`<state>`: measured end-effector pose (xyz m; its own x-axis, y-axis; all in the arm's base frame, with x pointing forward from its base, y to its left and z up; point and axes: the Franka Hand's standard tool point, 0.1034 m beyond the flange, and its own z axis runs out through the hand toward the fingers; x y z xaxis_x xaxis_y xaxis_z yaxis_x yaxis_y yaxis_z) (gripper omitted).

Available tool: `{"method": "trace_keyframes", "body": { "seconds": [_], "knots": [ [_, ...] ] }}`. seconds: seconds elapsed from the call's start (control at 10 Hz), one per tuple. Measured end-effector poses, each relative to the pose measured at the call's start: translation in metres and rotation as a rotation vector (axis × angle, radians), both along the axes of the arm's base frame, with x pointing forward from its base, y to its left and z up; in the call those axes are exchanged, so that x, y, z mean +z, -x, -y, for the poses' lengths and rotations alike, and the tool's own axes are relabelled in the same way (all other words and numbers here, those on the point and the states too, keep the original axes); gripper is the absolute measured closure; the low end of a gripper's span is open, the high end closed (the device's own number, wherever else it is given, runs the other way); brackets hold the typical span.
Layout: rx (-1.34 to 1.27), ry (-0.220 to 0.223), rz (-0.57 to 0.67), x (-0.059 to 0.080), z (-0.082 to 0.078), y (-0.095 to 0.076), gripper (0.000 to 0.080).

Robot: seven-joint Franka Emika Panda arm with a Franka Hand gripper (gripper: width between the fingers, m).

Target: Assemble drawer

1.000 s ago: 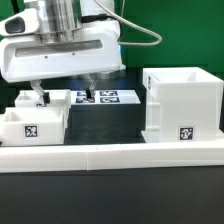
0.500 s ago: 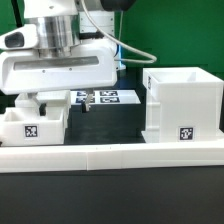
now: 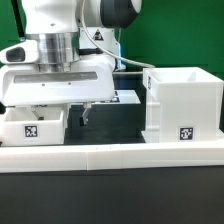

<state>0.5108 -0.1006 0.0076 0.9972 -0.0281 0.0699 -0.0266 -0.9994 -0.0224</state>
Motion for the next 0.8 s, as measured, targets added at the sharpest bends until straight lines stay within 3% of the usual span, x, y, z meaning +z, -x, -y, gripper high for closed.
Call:
{"method": "trace_keyframes", "body": {
  "seconds": [0.2, 0.3, 0.4, 0.6, 0.7, 0.8],
  "knots": [
    [0.0, 0.0, 0.0, 0.0002, 0.0, -0.0003, 0.0181],
    [0.0, 0.0, 0.0, 0.0002, 0.0, -0.0002, 0.0353],
    [0.0, 0.0, 0.0, 0.0002, 0.0, -0.0003, 0.0353],
    [0.001, -0.001, 0.0, 0.0001, -0.0005, -0.0004, 0.0673],
    [0.001, -0.001, 0.0, 0.0001, -0.0004, -0.0003, 0.0759],
    [0.0, -0.001, 0.0, 0.0001, -0.0003, -0.0003, 0.0759]
  ]
}}
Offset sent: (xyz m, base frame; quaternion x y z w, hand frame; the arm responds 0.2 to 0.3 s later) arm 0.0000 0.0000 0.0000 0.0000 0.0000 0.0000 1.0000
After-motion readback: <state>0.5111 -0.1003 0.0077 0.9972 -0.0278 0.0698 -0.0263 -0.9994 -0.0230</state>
